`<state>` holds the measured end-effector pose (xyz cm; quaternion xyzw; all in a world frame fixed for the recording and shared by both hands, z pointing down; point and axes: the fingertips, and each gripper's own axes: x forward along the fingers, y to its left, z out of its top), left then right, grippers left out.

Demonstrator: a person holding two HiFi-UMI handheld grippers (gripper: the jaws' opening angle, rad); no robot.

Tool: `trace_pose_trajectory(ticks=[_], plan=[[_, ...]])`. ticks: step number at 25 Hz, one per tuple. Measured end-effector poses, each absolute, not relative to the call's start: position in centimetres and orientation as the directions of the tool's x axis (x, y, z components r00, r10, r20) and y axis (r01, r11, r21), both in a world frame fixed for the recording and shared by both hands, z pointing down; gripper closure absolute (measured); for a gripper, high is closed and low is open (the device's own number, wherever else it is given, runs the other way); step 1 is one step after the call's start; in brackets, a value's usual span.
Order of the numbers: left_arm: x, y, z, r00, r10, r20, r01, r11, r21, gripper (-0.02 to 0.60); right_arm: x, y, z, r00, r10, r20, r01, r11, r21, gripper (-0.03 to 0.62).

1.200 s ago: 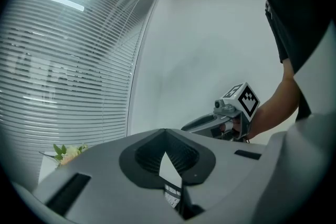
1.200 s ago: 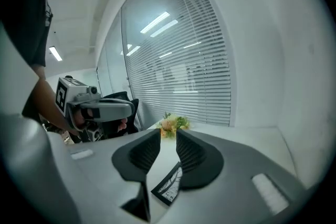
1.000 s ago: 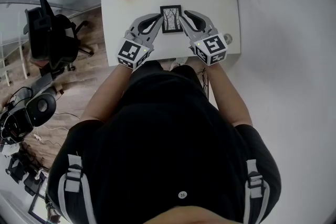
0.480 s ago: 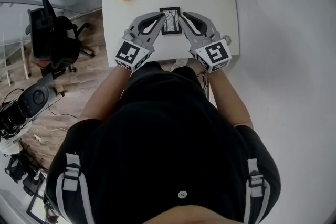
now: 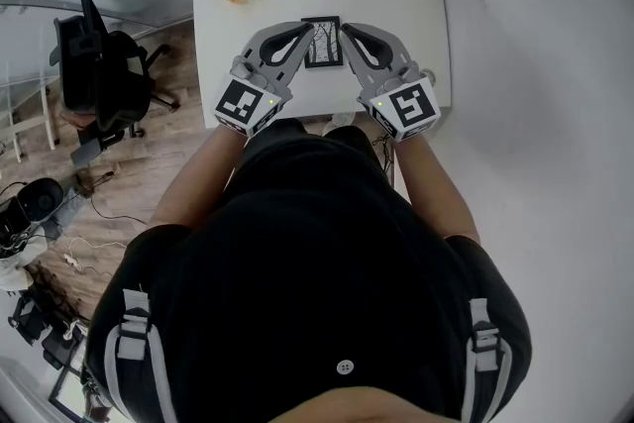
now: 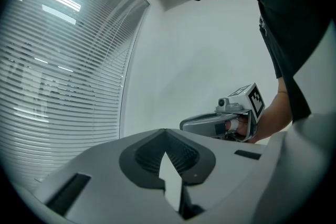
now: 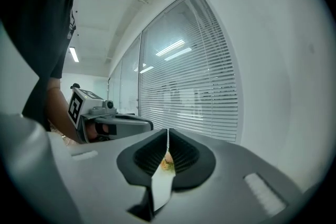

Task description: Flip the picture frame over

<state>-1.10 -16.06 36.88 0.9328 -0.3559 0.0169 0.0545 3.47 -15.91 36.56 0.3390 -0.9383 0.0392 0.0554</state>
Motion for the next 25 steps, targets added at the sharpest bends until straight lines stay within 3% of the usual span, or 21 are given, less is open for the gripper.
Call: trace_pose_trajectory(ticks=[25], plan=[[-1.2,-16.2,35.5,0.741,-0.671,0.037,-0.671,-0.737,0.079,0.580,3.4,-16.3,34.6,-0.752,-0.655,0.074,-0.659,0.752,-0.037,0.583]])
